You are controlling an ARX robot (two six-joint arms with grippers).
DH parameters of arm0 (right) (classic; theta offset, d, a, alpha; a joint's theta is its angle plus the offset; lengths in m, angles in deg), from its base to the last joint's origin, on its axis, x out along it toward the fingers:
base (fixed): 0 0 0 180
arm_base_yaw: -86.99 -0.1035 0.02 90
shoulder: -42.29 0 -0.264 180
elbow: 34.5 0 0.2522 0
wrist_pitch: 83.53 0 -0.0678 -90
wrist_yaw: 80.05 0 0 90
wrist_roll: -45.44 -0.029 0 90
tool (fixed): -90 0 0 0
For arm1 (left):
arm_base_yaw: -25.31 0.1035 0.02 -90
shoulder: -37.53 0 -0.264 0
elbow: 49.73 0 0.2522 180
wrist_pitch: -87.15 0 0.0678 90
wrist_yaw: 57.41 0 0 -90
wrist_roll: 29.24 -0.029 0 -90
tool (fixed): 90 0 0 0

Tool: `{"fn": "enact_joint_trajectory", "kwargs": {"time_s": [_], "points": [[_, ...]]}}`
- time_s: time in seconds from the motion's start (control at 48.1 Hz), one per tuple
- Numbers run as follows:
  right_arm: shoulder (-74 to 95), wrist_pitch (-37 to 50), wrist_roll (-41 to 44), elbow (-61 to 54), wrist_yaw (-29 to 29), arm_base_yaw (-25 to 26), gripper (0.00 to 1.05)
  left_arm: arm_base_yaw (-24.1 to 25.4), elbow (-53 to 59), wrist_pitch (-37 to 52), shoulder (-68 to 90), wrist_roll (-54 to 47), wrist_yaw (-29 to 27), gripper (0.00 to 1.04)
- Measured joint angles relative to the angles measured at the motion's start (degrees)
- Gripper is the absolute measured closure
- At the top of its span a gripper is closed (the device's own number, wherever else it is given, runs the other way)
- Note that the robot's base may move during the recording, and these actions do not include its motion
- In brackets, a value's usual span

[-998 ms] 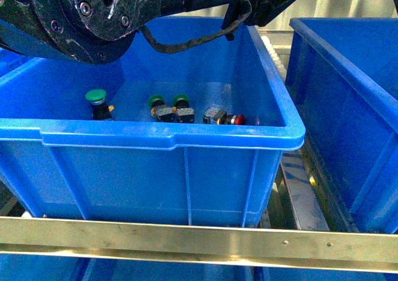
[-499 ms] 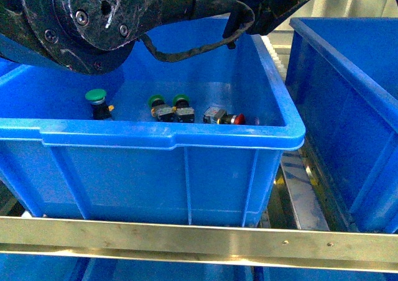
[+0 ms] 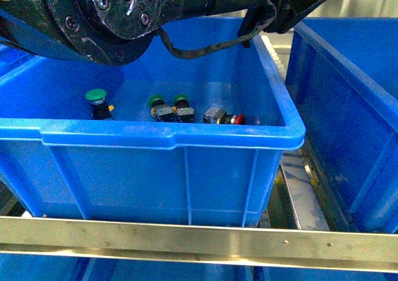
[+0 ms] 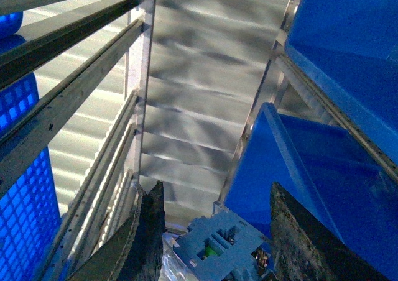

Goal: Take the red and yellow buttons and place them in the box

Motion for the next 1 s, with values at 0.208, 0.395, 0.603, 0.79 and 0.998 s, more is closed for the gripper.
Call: {"fn": "enact_joint_trajectory", "kwargs": {"time_s": [0.208,0.395,0.603,0.79,0.998], "points": [[-0.46,0.11,-1.05,-0.92,-0.61,0.74,0.65,-0.31,-0.76,0.2,0.28,-1.14,-4.87,0.56],[-0.63,0.11,-0.98,-1.4,-0.81,0.87,0.65,0.72,-2.36,1.84,0.37,-0.61,-9.38,0.26],[-0.63,0.13,-0.74,-1.44,-0.98,1.03,0.65,2.45,-2.97,1.77,-0.2,-0.28,-13.64,0.09],[0.46,-0.11,1.7,-1.25,-1.64,2.01,0.65,5.16,3.3,-6.6,-10.45,-8.83,-15.41,0.08],[1.6,-1.86,5.25,0.83,-2.29,3.56,0.65,13.25,16.13,-12.37,-29.42,-17.05,-14.21,0.08]]}}
